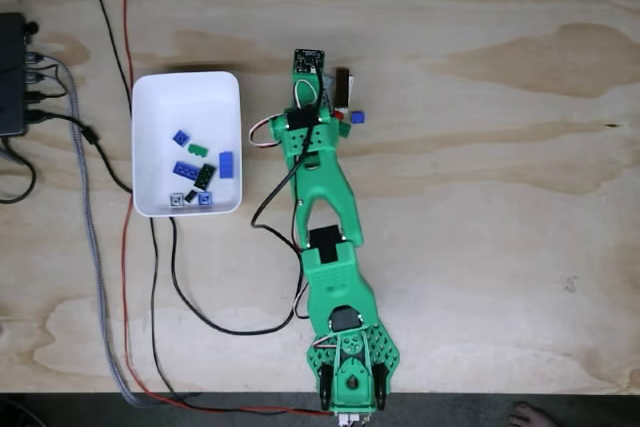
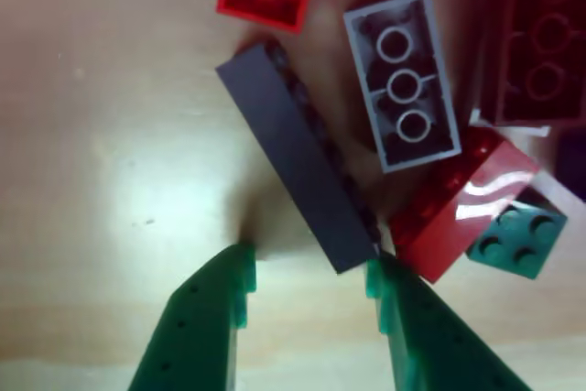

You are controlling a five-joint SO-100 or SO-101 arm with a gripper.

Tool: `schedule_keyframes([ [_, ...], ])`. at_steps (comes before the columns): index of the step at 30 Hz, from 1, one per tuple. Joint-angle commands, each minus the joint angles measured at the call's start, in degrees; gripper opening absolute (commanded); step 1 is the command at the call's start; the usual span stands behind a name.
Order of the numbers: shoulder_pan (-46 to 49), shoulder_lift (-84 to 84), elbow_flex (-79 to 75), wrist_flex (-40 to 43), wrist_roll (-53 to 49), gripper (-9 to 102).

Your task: Put all lego bricks in the bin.

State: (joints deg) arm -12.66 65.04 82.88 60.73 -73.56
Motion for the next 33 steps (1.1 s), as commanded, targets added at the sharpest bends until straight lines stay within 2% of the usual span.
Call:
schedule_keyframes([
  [1, 1.4, -0.8, -4.0, -1.8, -1.1, 13],
  [6, 1.2, -2.1, -5.9, -5.4, -2.5, 14],
  [10, 0.3, -2.2, -5.5, -5.4, -3.6, 9],
  [12, -0.4, -1.3, -4.0, -5.4, -3.6, 0],
  [13, -0.5, -0.2, -2.1, -6.6, -3.0, 0],
  [17, -2.4, 16.3, 11.8, -17.8, 8.9, 0],
  [19, -4.5, 28.7, 15.0, -19.3, 18.0, 0],
  [22, -7.8, 45.1, 15.6, -18.7, 25.8, 0],
  [25, -14.2, 49.2, 8.6, -10.1, 27.4, 0],
  [27, -19.1, 43.9, -0.6, -2.1, 28.7, 0],
  [30, -25.2, 32.3, -9.3, 4.1, 31.2, 0],
  [33, -29.0, 22.4, -12.7, 4.8, 34.4, 0],
])
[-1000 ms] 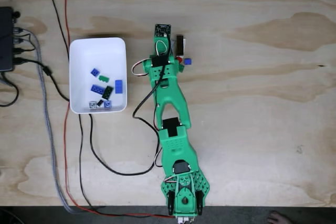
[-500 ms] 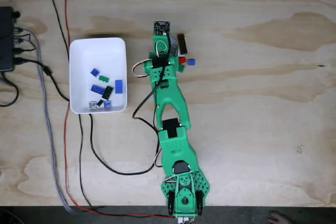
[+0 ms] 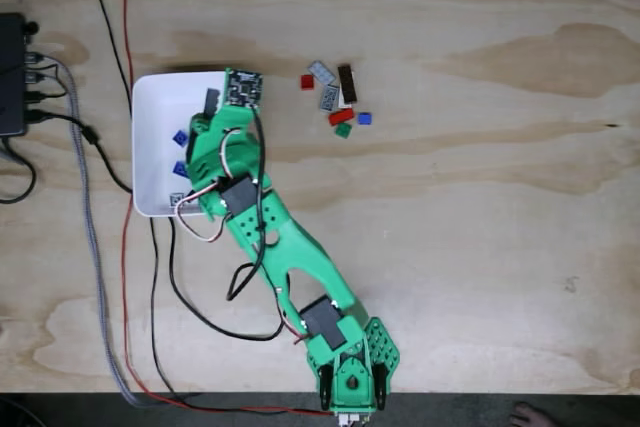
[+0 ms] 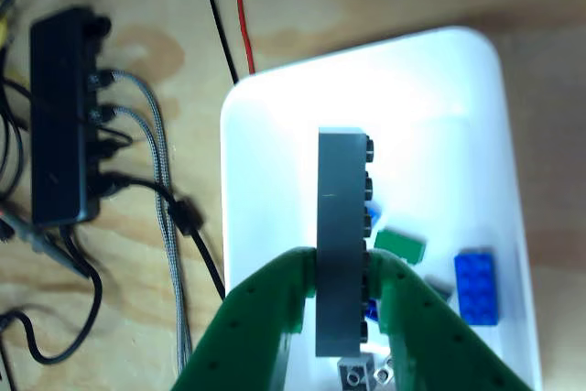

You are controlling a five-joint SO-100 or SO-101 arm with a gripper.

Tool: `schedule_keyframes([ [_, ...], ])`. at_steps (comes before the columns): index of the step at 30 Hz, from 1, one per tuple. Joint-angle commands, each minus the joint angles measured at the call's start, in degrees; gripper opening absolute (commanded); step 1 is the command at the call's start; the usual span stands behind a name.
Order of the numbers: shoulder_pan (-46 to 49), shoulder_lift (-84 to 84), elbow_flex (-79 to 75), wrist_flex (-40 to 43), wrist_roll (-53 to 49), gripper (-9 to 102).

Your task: Put all lego bricks in the bin.

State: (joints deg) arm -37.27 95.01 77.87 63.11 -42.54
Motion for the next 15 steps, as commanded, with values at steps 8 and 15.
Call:
schedule_keyframes([
  [8, 1.1, -7.7, -6.0, -1.0, 12.7, 40],
  [15, 22.9, 6.3, -1.9, -1.1, 10.7, 13],
])
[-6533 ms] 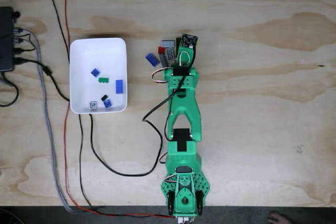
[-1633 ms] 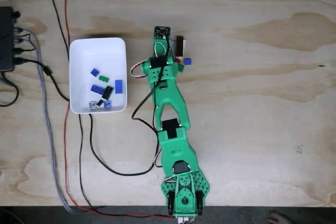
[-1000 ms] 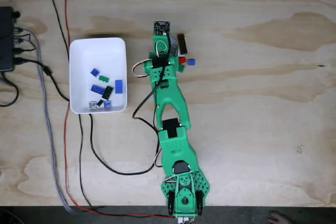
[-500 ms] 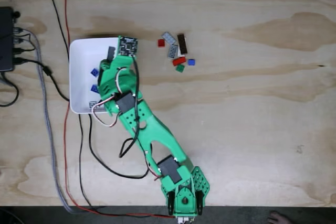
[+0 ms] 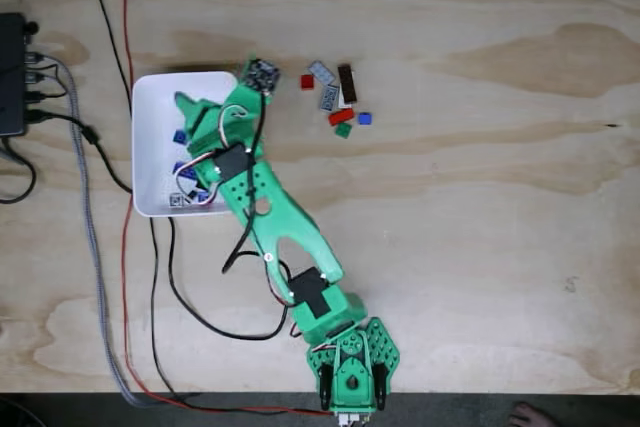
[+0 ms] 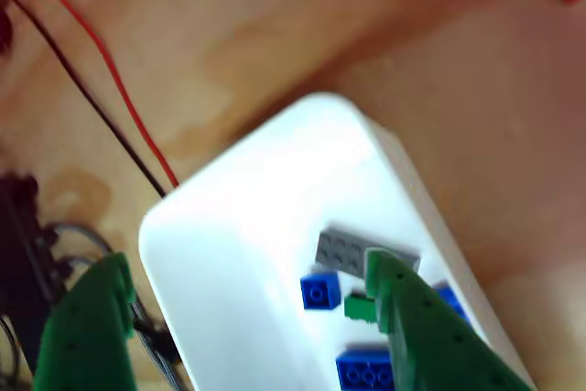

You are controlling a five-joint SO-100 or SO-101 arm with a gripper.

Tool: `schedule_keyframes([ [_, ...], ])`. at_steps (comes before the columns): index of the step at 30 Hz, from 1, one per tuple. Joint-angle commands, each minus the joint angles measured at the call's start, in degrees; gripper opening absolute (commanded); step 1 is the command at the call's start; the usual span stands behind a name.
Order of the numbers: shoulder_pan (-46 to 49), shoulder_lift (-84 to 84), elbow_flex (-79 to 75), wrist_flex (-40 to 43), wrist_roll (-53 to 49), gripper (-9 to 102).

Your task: Put all lego bricks in the bin.

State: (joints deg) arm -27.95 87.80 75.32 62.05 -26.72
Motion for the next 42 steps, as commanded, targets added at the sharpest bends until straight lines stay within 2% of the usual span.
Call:
schedule_keyframes([
  [1, 16.5, 13.7, 4.2, 0.5, -10.3, 9],
  [4, 21.3, 10.5, 17.4, -1.0, -22.4, 4],
  [6, 21.6, 6.2, 24.3, -5.1, -25.0, 1],
  [9, 21.6, 0.4, 27.1, -8.8, -21.8, 1],
  [16, 22.6, -5.9, 24.4, -12.3, -14.0, 20],
  [19, 23.1, -7.8, 23.5, -13.0, -13.4, 26],
  [25, 24.2, -10.6, 22.4, -15.2, -15.6, 29],
  [36, 25.3, -12.3, 22.1, -15.2, -18.3, 14],
  [42, 25.9, -11.3, 22.1, -14.9, -18.6, 12],
])
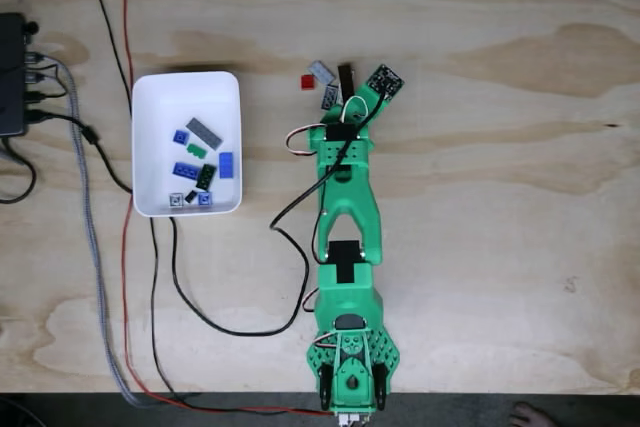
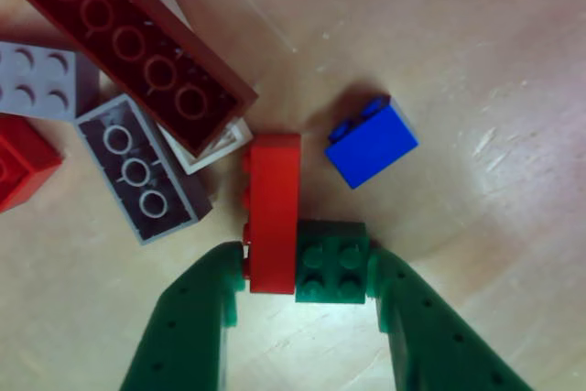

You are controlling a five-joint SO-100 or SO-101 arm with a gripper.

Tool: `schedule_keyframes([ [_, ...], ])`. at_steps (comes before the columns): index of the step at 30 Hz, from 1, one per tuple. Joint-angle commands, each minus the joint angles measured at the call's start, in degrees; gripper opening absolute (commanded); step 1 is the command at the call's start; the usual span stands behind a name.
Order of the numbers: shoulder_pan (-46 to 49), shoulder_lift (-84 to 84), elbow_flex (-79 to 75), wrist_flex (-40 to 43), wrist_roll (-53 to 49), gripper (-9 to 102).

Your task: Put all lego bricks in the bin.

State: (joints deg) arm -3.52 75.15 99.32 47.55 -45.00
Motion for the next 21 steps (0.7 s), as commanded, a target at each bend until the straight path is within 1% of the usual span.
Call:
schedule_keyframes([
  [1, 1.5, 1.4, -1.8, -0.2, -0.4, 12],
  [5, 0.9, 2.3, -1.3, 0.5, -1.0, 5],
  [7, 0.4, 5.8, -0.3, 1.1, 0.3, 3],
  [9, -0.8, 13.6, 0.8, 2.4, 2.7, 2],
  [11, -3.8, 26.5, 2.4, 4.1, 4.8, 1],
  [13, -8.8, 38.6, 1.2, 7.5, 5.5, 2],
  [15, -15.5, 45.3, -3.8, 12.4, 6.8, 2],
  [17, -22.3, 44.1, -12.0, 17.0, 8.4, 2],
  [18, -25.5, 40.3, -17.8, 20.0, 9.2, 3],
  [19, -28.7, 34.4, -24.5, 23.8, 9.8, 3],
  [21, -33.7, 21.8, -35.4, 27.6, 11.2, 3],
])
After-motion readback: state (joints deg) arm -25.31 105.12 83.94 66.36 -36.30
